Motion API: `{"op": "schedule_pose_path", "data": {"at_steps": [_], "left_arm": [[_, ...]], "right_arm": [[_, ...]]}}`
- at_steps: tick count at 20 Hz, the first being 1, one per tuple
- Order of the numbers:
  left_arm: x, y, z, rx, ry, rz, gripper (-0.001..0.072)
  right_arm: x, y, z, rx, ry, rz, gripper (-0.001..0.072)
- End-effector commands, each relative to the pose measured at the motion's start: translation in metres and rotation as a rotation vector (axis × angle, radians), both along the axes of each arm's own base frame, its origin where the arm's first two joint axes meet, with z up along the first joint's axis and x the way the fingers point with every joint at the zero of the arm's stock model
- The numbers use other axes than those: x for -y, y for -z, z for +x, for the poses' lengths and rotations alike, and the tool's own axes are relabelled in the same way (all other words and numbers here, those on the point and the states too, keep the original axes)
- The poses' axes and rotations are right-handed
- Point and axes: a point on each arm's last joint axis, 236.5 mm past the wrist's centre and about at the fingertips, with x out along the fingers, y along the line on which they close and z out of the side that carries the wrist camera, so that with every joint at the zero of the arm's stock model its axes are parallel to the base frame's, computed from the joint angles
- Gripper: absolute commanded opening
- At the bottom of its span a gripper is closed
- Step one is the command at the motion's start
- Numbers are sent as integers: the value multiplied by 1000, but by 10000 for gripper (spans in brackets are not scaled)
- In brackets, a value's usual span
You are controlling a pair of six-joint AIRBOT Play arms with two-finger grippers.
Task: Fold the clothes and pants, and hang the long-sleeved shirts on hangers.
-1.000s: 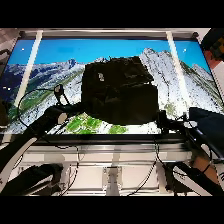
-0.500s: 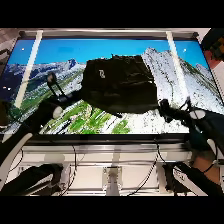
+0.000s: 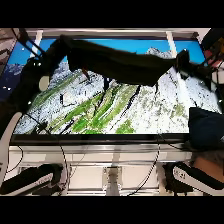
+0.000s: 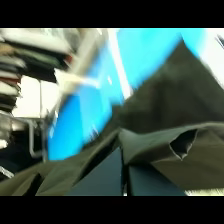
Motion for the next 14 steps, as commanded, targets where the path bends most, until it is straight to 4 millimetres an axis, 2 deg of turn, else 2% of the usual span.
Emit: {"op": "schedule_pose_path", "data": {"at_steps": [1, 3, 6, 11, 14], "left_arm": [[15, -49, 21, 172, 28, -50, 14], [20, -53, 35, 190, 35, -96, 13], [26, -54, 53, 179, 44, -183, 13], [35, -66, 74, 152, 38, -180, 11], [37, -95, 85, 211, 40, -198, 11]], "right_arm": [[11, -65, 29, 152, 42, 0, 3], [11, -93, 43, 225, 61, -4, 3], [0, -128, 66, 334, 83, -10, 2], [-5, -174, 101, 463, 96, -4, 2], [1, -214, 109, 567, 123, -4, 2]]}}
